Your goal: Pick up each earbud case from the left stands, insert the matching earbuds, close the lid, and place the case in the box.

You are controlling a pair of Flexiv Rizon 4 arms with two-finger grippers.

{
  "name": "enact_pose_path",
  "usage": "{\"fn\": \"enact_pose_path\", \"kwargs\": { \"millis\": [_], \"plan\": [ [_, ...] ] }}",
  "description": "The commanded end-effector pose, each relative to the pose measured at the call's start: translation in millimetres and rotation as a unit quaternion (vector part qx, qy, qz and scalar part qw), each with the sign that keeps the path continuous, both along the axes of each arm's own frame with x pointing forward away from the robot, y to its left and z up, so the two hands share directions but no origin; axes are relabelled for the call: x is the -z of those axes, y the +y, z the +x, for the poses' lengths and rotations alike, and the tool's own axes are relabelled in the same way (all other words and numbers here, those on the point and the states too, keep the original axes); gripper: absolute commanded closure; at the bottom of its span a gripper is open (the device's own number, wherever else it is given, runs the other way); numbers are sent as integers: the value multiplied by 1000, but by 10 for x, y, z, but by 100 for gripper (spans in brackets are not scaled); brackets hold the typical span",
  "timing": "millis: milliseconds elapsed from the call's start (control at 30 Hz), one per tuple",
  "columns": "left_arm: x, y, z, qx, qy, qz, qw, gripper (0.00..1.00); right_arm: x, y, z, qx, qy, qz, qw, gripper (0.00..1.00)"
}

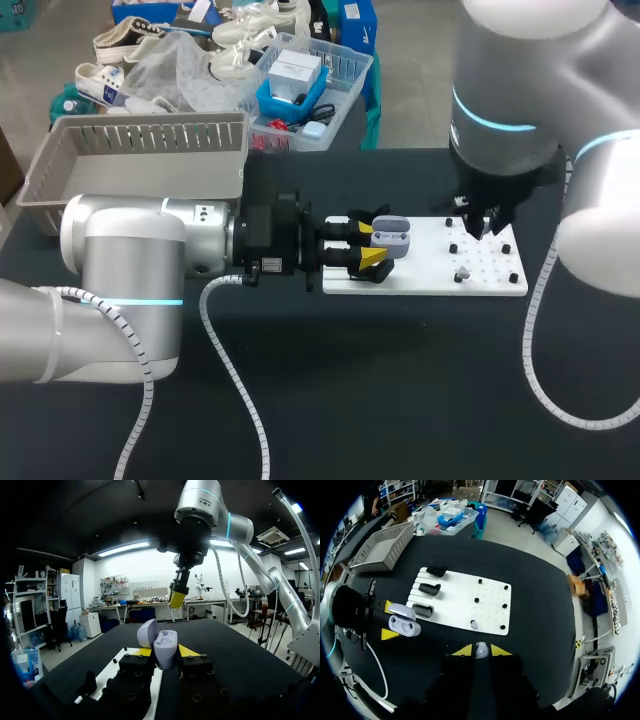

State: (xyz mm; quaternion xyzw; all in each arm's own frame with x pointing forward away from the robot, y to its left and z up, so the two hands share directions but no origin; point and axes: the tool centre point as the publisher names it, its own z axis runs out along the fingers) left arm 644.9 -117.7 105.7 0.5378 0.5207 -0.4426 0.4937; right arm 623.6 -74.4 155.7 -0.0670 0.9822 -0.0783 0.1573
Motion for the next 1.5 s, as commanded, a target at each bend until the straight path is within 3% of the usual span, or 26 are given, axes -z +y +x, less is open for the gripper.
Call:
{"fn": "enact_pose_path", "kwargs": {
  "millis": [33, 200, 600, 833, 900, 1500],
  "plan": [
    [8, -4, 1, -1, -1, -1, 1000, 100, -90, 99, -69, 6, 9, -2, 1000, 100],
    [8, -4, 1, -1, -1, -1, 1000, 100, -148, 237, -138, 3, 19, -8, 1000, 100],
    [8, -4, 1, -1, -1, -1, 1000, 100, -275, 581, -165, -23, 2, 9, 1000, 100],
    [8, -4, 1, -1, -1, -1, 1000, 100, -340, 712, -166, -44, -30, 19, 998, 100],
    [8, -4, 1, -1, -1, -1, 1000, 100, -369, 728, -185, -49, -45, 29, 997, 100],
    [8, -4, 1, -1, -1, -1, 1000, 100, -369, 728, -185, -49, -45, 29, 997, 100]
  ]
}}
